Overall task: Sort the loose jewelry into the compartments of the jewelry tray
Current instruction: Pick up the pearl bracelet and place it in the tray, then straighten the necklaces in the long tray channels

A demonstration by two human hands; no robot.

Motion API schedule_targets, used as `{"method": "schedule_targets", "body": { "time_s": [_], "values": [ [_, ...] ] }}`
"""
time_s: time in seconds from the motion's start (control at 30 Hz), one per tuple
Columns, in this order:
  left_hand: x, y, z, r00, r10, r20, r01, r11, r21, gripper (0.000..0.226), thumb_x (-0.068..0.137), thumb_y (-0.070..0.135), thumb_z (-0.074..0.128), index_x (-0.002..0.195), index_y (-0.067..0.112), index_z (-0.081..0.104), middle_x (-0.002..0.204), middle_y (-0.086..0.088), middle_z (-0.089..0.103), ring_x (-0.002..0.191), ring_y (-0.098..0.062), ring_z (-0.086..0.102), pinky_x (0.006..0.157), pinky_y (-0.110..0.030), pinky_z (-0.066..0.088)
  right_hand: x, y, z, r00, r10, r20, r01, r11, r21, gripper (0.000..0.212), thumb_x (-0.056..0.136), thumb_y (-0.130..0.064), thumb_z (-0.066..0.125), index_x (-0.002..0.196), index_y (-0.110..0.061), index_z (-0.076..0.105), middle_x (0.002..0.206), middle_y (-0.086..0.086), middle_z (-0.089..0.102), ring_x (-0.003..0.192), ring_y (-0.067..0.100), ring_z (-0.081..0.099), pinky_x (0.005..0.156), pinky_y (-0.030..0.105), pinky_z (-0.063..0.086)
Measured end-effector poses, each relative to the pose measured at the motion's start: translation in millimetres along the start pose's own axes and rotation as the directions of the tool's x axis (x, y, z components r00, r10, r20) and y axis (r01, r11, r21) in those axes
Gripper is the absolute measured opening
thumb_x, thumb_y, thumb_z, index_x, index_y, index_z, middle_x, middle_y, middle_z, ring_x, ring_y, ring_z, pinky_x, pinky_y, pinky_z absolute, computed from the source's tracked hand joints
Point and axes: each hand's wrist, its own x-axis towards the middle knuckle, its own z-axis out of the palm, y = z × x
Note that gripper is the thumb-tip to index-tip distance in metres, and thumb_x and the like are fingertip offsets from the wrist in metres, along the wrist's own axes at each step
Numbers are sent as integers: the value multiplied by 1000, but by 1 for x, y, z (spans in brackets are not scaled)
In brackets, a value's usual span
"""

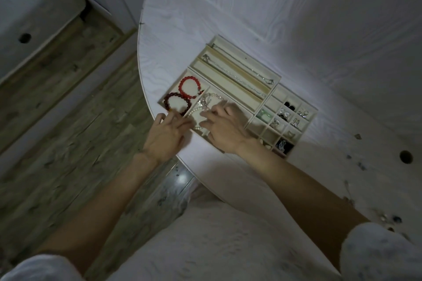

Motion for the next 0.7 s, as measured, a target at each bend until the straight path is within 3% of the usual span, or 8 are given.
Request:
{"method": "schedule_targets", "body": {
  "time_s": [0.13,0.27,0.5,0.6,0.7],
  "values": [
    [11,-1,0,999,-7,33,6,999,44,39,85,27,46,118,20,66,127,8,62,110,-21,43,80,-38,27,-5,-2,10,999,12,-40,-7,994,106,32,92,-29,48,121,-22,62,138,-1,49,126,25,31,104,38,14],
    [24,-2,-4,998,24,57,-30,995,93,33,75,25,73,108,18,71,123,7,64,109,-21,42,80,-39,27,-9,-3,11,999,43,-27,-38,986,163,30,94,-29,46,118,-26,64,137,-3,50,129,24,27,105,39,15],
    [16,-1,1,999,2,53,-10,988,154,37,77,25,68,113,18,70,127,9,62,111,-19,41,84,-39,28,-8,-7,9,996,90,-11,-86,977,197,34,96,-32,43,124,-25,60,141,-4,45,132,22,23,105,36,12],
    [16,5,0,999,-1,-33,3,999,45,37,75,19,67,112,13,69,125,2,62,112,-24,46,82,-38,28,-19,-4,-3,991,105,-86,-78,961,265,38,95,-29,48,132,-22,53,142,-4,45,131,19,27,107,37,15],
    [19,38,-12,994,-2,-111,-21,979,-204,32,86,25,48,104,13,71,115,-3,66,105,-24,52,84,-35,34,-66,10,-19,933,238,-270,-115,908,403,32,91,-21,52,122,-17,61,124,-1,60,119,20,44,97,36,33]
  ]
}}
